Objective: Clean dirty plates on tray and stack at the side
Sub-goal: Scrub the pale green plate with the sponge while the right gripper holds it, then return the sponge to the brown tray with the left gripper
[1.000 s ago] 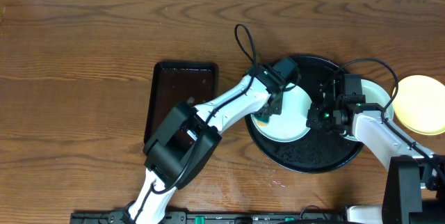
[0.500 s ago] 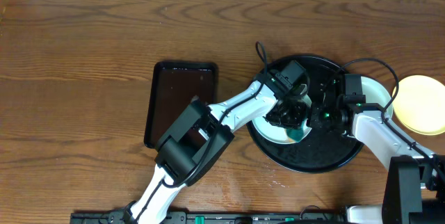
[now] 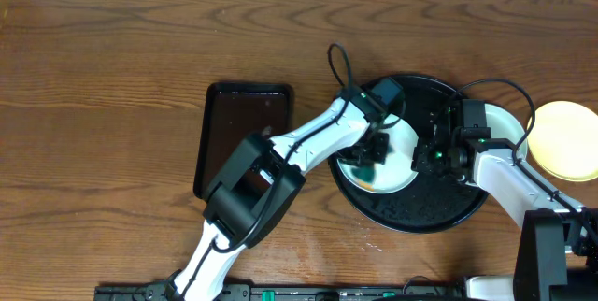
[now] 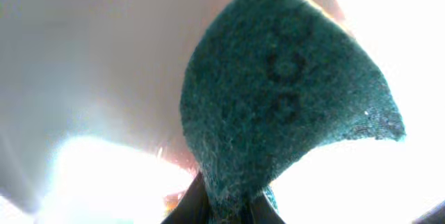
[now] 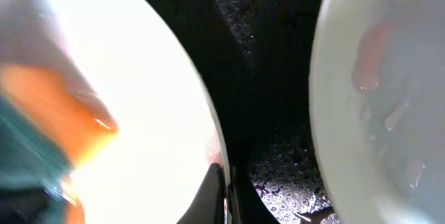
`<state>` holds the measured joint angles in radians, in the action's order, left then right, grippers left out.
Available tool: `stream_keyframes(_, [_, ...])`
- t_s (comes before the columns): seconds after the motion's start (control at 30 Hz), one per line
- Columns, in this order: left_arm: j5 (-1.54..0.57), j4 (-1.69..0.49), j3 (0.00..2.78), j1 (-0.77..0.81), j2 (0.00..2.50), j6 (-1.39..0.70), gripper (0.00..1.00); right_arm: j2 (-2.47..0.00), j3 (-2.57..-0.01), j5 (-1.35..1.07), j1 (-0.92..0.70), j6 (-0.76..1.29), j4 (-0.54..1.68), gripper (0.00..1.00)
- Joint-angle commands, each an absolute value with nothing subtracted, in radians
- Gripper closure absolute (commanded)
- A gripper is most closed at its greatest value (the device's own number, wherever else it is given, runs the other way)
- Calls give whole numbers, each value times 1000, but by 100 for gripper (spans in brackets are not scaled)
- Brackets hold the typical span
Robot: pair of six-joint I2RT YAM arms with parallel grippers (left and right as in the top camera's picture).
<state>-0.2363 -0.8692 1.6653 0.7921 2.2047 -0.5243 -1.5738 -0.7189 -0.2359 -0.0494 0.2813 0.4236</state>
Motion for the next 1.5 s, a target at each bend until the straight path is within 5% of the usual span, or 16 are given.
stream_keyframes(0.0, [253,-935,1676,743,2235,-546,93,-1605,-704,-191,-49,277,430,99])
stream_keyframes(0.63, [118,-1153,1823,738,1991,-560,93,-1605,-704,-192,-49,276,377,98])
stream_keyframes(0.93, [200,-1320,1784,536,1904,-509,92,-1512,-709,-190,-57,265,408,99])
stream_keyframes(1.13, [51,-1264,1619,366,1904,-461,92,-1323,-709,-94,-93,265,490,99])
stream_keyframes(1.47, [-71,-1184,1541,251,1864,-370,59,-1122,-713,205,-216,265,555,99])
